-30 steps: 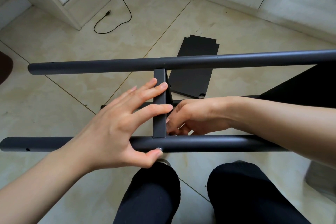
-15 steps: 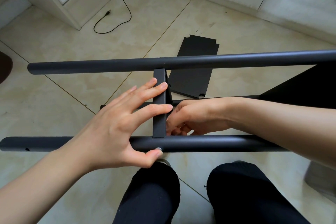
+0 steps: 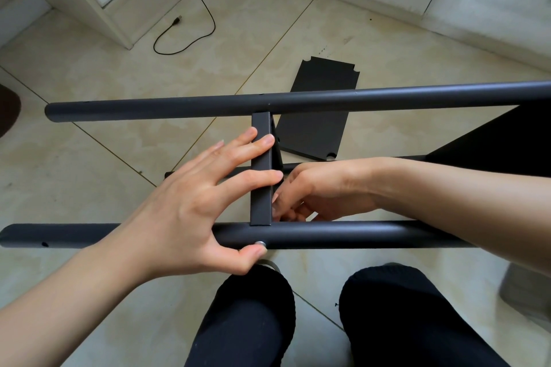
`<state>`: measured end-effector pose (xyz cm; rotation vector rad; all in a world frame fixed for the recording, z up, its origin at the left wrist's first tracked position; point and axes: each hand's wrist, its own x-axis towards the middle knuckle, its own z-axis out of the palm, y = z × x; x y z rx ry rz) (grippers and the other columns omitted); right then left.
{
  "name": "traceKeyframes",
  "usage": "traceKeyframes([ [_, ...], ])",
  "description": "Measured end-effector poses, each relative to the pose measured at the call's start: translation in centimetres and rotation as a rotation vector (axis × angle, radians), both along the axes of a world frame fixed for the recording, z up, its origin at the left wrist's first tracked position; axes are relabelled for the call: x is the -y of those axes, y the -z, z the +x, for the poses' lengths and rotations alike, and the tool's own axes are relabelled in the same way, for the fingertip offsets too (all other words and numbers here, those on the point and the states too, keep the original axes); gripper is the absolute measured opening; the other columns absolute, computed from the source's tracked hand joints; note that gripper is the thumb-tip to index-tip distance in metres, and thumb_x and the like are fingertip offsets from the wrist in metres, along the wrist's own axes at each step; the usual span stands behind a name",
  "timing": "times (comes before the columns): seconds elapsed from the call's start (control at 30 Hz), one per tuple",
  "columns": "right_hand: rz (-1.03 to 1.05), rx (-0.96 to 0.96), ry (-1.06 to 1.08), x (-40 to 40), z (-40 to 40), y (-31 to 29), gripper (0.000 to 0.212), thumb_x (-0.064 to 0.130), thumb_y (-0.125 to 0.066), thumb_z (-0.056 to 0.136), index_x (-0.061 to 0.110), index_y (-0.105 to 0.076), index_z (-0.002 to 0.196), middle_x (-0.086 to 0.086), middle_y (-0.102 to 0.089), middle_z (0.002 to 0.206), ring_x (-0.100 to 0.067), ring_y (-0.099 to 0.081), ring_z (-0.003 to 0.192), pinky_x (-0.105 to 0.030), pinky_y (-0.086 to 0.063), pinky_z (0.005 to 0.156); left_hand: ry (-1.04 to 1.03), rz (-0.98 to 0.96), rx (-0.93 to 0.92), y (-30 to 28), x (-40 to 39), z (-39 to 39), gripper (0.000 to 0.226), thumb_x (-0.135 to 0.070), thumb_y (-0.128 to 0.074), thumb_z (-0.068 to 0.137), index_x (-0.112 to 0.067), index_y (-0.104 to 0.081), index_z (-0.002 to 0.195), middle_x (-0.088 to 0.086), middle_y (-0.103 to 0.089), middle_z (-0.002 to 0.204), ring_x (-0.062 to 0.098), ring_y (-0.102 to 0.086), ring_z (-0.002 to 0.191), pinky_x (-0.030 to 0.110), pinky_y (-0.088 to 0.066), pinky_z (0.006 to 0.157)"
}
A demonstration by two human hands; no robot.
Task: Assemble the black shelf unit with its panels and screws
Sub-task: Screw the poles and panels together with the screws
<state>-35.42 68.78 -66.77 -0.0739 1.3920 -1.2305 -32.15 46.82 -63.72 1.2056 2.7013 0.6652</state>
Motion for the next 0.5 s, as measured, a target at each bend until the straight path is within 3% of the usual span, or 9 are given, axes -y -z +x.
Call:
traceKeyframes([
  [0.17, -0.057, -0.005, 0.027, 0.18, 0.11, 0.06, 0.008, 0.01, -0.054, 0.094, 0.009, -0.058, 0.101, -0.006, -0.049, 0.082, -0.013, -0.043, 0.068, -0.03, -0.038, 0.071, 0.001, -0.003, 0.001, -0.02, -0.04, 0.0, 0.074, -0.051, -0.073, 0.07, -0.021, -0.057, 0.136, 0.001, -0.034, 0.161, 0.021, -0.023, 0.153, 0.059, -0.039, 0.11],
  [0.33, -0.058, -0.02, 0.015, 0.08, 0.21, 0.05, 0.02, 0.011, -0.057, 0.097, 0.011, -0.062, 0.077, -0.002, -0.051, 0.071, -0.013, -0.045, 0.065, -0.032, -0.039, 0.073, -0.001, -0.006, -0.003, -0.02, -0.02, -0.01, 0.074, -0.051, -0.073, 0.07, -0.02, -0.058, 0.136, 0.002, -0.034, 0.161, 0.021, -0.023, 0.153, 0.059, -0.04, 0.11],
  [0.5, -0.028, -0.1, 0.022, 0.21, 0.45, 0.11, 0.034, 0.014, -0.057, 0.098, 0.016, -0.063, 0.064, 0.001, -0.05, 0.064, -0.012, -0.044, 0.062, -0.027, -0.038, 0.066, 0.005, -0.003, -0.002, 0.0, 0.04, -0.03, 0.074, -0.052, -0.072, 0.071, -0.025, -0.053, 0.137, -0.001, -0.032, 0.162, 0.021, -0.022, 0.153, 0.059, -0.039, 0.111],
])
